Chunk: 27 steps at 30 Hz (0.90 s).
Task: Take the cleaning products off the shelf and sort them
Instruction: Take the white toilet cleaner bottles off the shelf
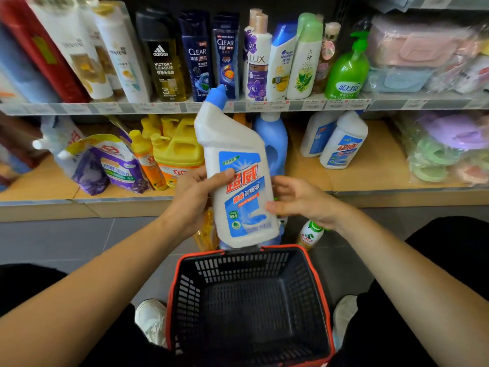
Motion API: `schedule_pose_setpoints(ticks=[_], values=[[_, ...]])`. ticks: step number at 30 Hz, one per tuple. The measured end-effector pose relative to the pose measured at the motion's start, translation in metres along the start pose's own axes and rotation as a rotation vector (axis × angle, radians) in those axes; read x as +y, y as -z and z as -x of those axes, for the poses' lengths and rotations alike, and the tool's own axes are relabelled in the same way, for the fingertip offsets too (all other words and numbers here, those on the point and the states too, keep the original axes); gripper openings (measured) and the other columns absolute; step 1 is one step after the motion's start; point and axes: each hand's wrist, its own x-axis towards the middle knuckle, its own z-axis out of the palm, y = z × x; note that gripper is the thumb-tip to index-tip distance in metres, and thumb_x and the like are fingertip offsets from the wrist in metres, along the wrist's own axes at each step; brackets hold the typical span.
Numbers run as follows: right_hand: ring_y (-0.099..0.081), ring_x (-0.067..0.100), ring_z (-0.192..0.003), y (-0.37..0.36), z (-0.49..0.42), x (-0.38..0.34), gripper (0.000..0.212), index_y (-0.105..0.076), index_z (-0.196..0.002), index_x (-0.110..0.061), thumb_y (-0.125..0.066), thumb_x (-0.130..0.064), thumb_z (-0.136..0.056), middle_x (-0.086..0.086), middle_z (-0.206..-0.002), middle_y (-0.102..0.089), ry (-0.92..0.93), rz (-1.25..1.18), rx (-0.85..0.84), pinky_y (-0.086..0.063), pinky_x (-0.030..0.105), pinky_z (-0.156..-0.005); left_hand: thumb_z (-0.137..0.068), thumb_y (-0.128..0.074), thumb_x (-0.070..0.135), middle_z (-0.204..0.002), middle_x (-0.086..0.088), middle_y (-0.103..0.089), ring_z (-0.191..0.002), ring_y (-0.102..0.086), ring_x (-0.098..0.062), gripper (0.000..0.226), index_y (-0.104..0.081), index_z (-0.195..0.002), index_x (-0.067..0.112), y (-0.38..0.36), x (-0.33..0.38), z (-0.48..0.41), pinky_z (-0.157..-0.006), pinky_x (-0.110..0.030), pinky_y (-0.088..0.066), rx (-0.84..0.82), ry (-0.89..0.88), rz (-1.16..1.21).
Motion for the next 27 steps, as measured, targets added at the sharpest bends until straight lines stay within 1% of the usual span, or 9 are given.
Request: schedule_pose_setpoints(ticks=[2,6,10,14,17,20,23,25,27], values=[[-0.063,0.028,-0.121,-0.017,-0.004,0.013,0.065,-0.055,-0.131,-0.003,-0.082,-0.007,-0.072,0.013,-0.128,-0.068,0.001,0.002,0.01,-0.053,0.045,-0.102,-0.077,-0.074,0.026,-0.113,-0.015,-0.075,-0.1,-0.074,-0.029,0.042,-0.072,-0.113,0.006,0.005,0.002,-0.003,-0.087,-0.044,-0.061,0.031,0.001,0.039],[-0.063,0.037,-0.12,-0.045,-0.012,0.028,0.079,-0.053,-0.131,0.002,-0.09,-0.002,-0.061,0.019,-0.126,-0.067,0.099,-0.219,0.16,-0.051,0.055,-0.102,-0.082,-0.069,0.026,-0.12,-0.015,-0.073,-0.105,-0.071,-0.029,0.041,-0.07,-0.118,0.007,0.012,0.004,-0.005,-0.094,-0.046,-0.059,0.028,-0.013,0.154],[-0.069,0.031,-0.112,-0.057,-0.016,0.034,0.074,-0.059,-0.127,-0.006,-0.09,-0.005,-0.06,0.012,-0.119,-0.073,0.187,-0.273,0.237,-0.058,0.047,-0.091,-0.087,-0.067,0.028,-0.117,-0.011,-0.074,-0.104,-0.072,-0.026,0.033,-0.072,-0.114,0.011,0.016,0.006,-0.009,-0.091,-0.044,-0.06,-0.011,-0.048,0.152],[-0.073,0.022,-0.1,-0.055,-0.015,0.028,0.072,-0.065,-0.119,-0.016,-0.094,-0.009,-0.053,0.006,-0.109,-0.076,0.281,-0.261,0.387,-0.06,0.032,-0.073,-0.084,-0.073,0.029,-0.119,-0.008,-0.074,-0.109,-0.072,-0.022,0.042,-0.067,-0.121,0.01,0.024,0.01,-0.016,-0.083,-0.034,-0.061,0.023,-0.121,0.009],[-0.072,0.012,-0.097,-0.042,-0.012,0.016,0.074,-0.066,-0.116,-0.026,-0.096,-0.008,-0.051,-0.003,-0.106,-0.074,0.355,-0.133,0.551,-0.058,0.026,-0.071,-0.078,-0.079,0.031,-0.108,-0.007,-0.077,-0.102,-0.074,-0.018,0.044,-0.069,-0.114,0.008,0.034,0.007,-0.019,-0.08,-0.028,-0.058,0.15,-0.063,-0.048],[-0.069,0.009,-0.104,-0.029,-0.006,-0.001,0.075,-0.063,-0.116,-0.036,-0.095,-0.01,-0.054,-0.01,-0.111,-0.071,0.453,-0.012,0.623,-0.059,0.024,-0.078,-0.076,-0.083,0.037,-0.087,-0.007,-0.078,-0.083,-0.074,-0.017,0.035,-0.075,-0.093,0.007,0.035,-0.003,-0.019,-0.072,-0.027,-0.058,0.264,0.008,-0.245],[-0.066,0.008,-0.108,-0.023,0.0,-0.018,0.074,-0.06,-0.119,-0.043,-0.092,-0.024,-0.054,-0.014,-0.116,-0.069,0.538,0.119,0.663,-0.055,0.02,-0.083,-0.075,-0.087,0.036,-0.075,-0.004,-0.076,-0.07,-0.071,-0.014,0.029,-0.076,-0.084,0.011,0.033,-0.006,-0.019,-0.067,-0.032,-0.059,0.337,-0.21,-0.539],[-0.064,0.007,-0.108,-0.021,0.004,-0.025,0.074,-0.059,-0.12,-0.046,-0.09,-0.03,-0.055,-0.014,-0.118,-0.067,0.545,0.19,0.665,-0.054,0.02,-0.085,-0.07,-0.091,0.039,-0.089,-0.001,-0.073,-0.084,-0.07,-0.013,0.041,-0.072,-0.096,0.014,0.033,-0.001,-0.018,-0.073,-0.03,-0.059,0.294,-0.438,-0.731],[-0.063,0.006,-0.109,-0.023,0.007,-0.027,0.076,-0.059,-0.123,-0.041,-0.091,-0.026,-0.056,-0.013,-0.119,-0.066,0.527,0.266,0.645,-0.053,0.024,-0.089,-0.065,-0.091,0.047,-0.114,0.004,-0.064,-0.108,-0.061,-0.01,0.064,-0.066,-0.118,0.02,0.03,0.006,-0.018,-0.087,-0.025,-0.053,0.127,-0.625,-0.941]])
